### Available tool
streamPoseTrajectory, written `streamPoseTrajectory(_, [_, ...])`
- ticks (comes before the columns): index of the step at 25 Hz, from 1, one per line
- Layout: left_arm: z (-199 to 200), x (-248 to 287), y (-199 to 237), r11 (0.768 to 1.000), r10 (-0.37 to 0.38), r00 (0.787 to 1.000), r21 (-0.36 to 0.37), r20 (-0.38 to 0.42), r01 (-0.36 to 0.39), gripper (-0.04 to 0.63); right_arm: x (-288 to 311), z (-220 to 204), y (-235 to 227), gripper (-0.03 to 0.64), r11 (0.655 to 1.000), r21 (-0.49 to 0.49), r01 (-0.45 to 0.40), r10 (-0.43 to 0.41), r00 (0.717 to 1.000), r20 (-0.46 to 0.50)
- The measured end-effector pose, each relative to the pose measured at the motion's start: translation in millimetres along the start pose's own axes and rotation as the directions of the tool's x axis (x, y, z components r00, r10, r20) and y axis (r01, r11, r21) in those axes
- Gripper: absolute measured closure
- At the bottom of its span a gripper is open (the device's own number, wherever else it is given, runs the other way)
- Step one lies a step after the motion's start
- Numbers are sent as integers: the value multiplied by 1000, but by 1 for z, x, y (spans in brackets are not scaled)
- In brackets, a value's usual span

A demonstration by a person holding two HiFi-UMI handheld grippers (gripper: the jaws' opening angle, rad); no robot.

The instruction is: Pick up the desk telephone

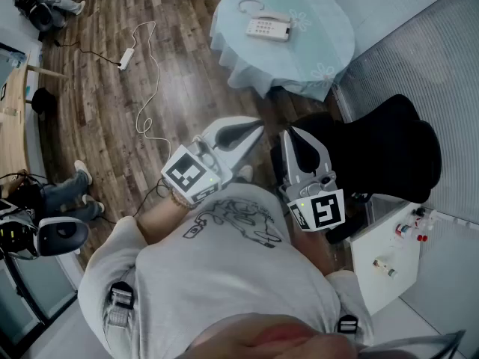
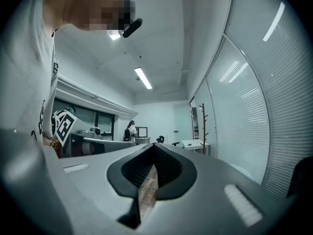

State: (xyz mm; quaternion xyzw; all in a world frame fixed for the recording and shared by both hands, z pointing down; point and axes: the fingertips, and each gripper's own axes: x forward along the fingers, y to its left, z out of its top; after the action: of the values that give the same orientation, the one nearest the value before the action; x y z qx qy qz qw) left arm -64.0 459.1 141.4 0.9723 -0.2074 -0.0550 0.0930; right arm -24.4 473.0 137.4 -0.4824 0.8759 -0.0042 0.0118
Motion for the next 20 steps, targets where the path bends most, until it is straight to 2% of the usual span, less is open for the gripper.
streamPoseTrajectory(11, [-9,37,-6,999,47,999,-14,27,-46,595,-20,-6,-38,611,1000,-10,-25,25,1000,-8])
streamPoseTrajectory(20, [-20,53,2,997,73,997,-17,6,-73,595,-16,-15,-60,611,999,18,-36,36,999,-7])
